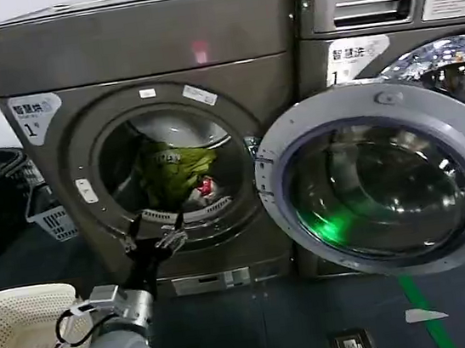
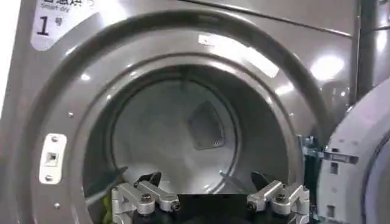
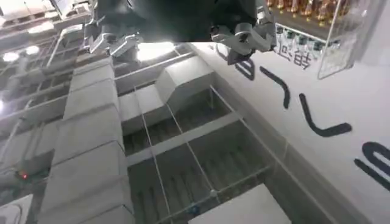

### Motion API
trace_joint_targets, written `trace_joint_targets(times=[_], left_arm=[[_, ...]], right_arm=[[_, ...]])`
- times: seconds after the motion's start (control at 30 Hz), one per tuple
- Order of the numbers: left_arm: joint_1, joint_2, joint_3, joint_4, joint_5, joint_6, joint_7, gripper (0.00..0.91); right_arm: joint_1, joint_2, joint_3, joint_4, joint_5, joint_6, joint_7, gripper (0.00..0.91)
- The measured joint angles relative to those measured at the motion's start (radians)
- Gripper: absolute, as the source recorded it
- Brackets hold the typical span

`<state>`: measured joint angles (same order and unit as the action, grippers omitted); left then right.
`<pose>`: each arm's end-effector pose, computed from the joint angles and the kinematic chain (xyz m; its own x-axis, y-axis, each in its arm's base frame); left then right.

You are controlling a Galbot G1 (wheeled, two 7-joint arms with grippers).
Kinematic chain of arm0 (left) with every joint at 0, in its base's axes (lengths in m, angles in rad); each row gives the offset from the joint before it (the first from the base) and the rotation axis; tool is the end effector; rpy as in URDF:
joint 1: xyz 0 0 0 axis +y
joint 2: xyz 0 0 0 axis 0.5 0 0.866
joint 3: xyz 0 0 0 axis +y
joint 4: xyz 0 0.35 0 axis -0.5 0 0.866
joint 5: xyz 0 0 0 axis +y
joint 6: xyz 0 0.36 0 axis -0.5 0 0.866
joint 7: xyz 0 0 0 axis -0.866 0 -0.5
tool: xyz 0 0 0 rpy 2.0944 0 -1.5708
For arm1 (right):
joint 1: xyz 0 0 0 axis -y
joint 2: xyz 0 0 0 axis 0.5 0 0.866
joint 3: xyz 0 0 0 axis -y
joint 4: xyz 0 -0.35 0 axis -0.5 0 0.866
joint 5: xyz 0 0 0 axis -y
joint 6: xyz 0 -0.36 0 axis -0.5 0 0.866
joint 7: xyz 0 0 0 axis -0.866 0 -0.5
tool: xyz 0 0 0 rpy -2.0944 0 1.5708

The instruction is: Grasp the clothes from the dryer.

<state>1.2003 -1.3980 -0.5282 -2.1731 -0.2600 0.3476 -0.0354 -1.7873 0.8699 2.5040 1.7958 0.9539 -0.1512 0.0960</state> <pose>0.2713 0.0265 -0.1872 -0.9916 0.0917 -0.0914 0.0980 0.9929 -0.0667 -0.1022 -0.4199 0.0953 -0.1916 0.6807 -0.7071 0.9053 0.4009 0.1406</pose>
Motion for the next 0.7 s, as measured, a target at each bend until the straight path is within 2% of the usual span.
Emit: trace_joint_targets(times=[0.7], left_arm=[[-0.002, -0.006, 0.0, 0.001, 0.0, 0.002, -0.001, 0.907]], right_arm=[[0.005, 0.009, -0.006, 0.003, -0.024, 0.003, -0.003, 0.907]])
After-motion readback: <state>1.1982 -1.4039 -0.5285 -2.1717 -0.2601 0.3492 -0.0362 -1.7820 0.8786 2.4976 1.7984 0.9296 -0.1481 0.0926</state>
